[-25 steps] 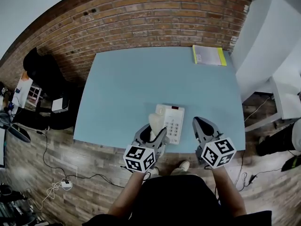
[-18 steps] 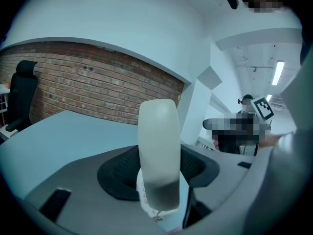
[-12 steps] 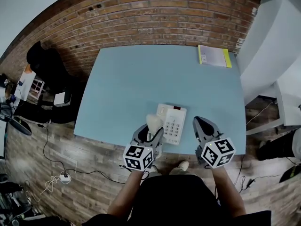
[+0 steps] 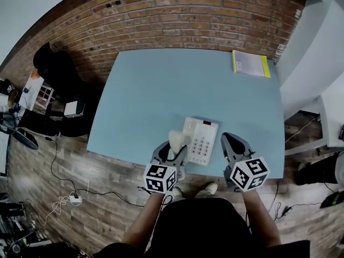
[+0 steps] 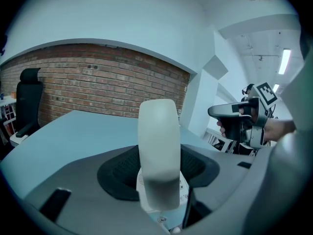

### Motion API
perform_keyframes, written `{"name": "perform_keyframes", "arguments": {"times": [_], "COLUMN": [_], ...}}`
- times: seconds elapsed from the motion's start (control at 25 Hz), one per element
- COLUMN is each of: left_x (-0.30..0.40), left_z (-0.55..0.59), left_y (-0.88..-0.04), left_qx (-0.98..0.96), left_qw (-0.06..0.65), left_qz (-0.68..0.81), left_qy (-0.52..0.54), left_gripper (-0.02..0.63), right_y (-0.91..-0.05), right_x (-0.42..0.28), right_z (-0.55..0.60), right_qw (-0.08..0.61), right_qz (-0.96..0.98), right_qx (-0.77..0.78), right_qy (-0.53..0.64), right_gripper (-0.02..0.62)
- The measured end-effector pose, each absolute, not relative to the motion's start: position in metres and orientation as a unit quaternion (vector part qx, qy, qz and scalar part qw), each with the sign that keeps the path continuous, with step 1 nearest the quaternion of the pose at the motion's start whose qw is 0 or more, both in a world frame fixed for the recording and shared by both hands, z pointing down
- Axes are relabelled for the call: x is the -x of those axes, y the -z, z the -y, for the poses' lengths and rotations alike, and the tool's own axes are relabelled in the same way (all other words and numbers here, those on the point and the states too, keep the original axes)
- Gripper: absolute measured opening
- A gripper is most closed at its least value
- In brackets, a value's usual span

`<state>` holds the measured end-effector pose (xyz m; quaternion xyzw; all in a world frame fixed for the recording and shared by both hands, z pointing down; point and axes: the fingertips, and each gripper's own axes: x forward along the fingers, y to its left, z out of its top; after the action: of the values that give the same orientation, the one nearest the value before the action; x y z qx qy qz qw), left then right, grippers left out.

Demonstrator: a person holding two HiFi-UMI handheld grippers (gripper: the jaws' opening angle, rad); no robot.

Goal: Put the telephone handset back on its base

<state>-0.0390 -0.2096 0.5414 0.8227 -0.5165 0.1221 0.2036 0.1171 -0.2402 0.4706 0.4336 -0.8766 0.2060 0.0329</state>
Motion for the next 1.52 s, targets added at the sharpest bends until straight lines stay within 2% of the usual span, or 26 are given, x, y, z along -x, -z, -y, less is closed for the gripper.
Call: {"name": "perform_keyframes", "arguments": {"times": [1.52], "left_x": [0.028], "left_z": [0.257], "left_y": [-0.611], "left_qx": [-0.803], "left_qw": [0.224], "left_qz": [0.502], "left_qy": [-0.229], "left_gripper": [0.238], "right_y": [-0.491], "right_x": [-0.134], "right_z": [0.258], "right_qw": [0.056], "right_qz": [0.863], "right_qx": [-0.450], "right_qy": [-0.222], "right_gripper": [0.012]}}
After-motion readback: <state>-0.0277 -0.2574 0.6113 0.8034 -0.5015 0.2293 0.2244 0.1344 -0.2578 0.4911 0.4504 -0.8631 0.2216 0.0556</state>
